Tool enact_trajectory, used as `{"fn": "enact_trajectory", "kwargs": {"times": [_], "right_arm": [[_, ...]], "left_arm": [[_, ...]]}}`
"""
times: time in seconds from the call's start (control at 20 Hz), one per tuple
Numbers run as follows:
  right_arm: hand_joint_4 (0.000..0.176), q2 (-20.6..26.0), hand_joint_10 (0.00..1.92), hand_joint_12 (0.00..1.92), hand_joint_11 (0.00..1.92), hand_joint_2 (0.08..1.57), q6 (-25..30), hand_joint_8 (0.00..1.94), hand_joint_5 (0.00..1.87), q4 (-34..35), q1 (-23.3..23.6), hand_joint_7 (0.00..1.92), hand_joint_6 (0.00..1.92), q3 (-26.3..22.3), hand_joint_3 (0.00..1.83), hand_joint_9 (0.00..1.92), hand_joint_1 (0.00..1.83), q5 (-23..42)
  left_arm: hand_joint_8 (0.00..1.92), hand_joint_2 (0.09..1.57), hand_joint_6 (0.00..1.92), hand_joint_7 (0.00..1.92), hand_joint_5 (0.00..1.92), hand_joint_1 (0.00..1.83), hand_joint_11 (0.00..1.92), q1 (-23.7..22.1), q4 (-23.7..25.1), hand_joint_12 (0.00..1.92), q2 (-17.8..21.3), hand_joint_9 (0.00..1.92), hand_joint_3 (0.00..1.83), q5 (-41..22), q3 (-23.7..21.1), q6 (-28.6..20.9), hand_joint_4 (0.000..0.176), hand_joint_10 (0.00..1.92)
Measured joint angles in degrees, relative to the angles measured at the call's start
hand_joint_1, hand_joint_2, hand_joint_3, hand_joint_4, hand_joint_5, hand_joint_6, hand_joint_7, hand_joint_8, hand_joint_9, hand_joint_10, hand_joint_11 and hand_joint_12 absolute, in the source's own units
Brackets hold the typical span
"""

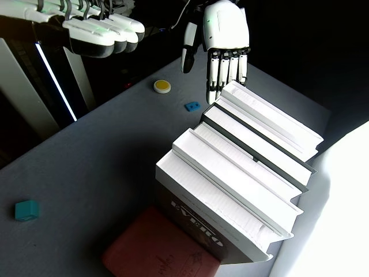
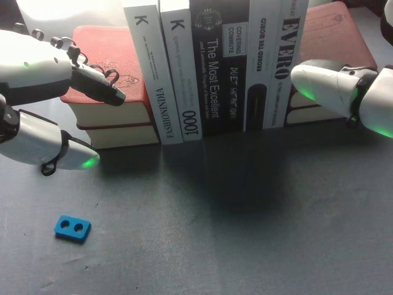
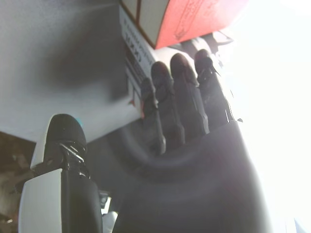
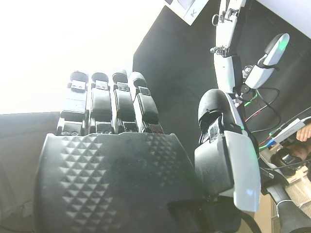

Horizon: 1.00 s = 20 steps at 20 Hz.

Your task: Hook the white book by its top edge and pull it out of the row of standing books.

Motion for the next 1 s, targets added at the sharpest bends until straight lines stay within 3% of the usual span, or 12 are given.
{"fn": "enact_trajectory", "kwargs": {"times": [0.1, 0.4, 0.75, 1.0], "right_arm": [[0.000, 0.0, 0.00, 0.00, 0.00, 1.21, 0.2, 0.00, 0.00, -0.1, 0.0, 0.00, 0.00, 0.7, 0.03, 0.00, 0.00, 0.0], [0.000, -0.6, 0.00, 0.00, 0.00, 1.20, 0.8, 0.00, 0.00, 0.2, -0.1, 0.00, 0.00, 3.0, 0.02, 0.00, 0.00, 0.0], [0.000, -8.4, 0.00, 0.00, 0.00, 1.20, -2.9, 0.00, 0.00, -0.5, -3.7, 0.00, 0.00, 7.3, 0.01, 0.00, 0.00, 2.7], [0.000, -11.5, 0.00, 0.00, 0.00, 1.20, -0.2, 0.00, 0.00, 0.5, -4.2, 0.00, 0.00, 12.3, 0.01, 0.00, 0.00, 2.6]], "left_arm": [[0.00, 1.10, 0.00, 0.00, 0.00, 0.00, 0.00, 0.0, 0.1, 0.00, 0.0, 0.00, 0.04, -0.4, 0.5, 0.0, 0.000, 0.00], [0.00, 1.12, 0.00, 0.00, 0.00, 0.00, 0.00, 0.0, 0.1, 0.00, 0.0, 0.00, 0.03, -0.2, 0.5, 0.0, 0.000, 0.00], [0.00, 1.12, 0.00, 0.00, 0.00, 0.00, 0.00, 0.0, 0.1, 0.00, 0.0, 0.00, 0.02, -0.2, 1.3, 0.5, 0.000, 0.00], [0.00, 1.12, 0.00, 0.00, 0.00, 0.00, 0.00, 0.0, 0.2, 0.00, -0.1, 0.00, 0.02, -0.2, 1.7, 0.5, 0.000, 0.00]]}}
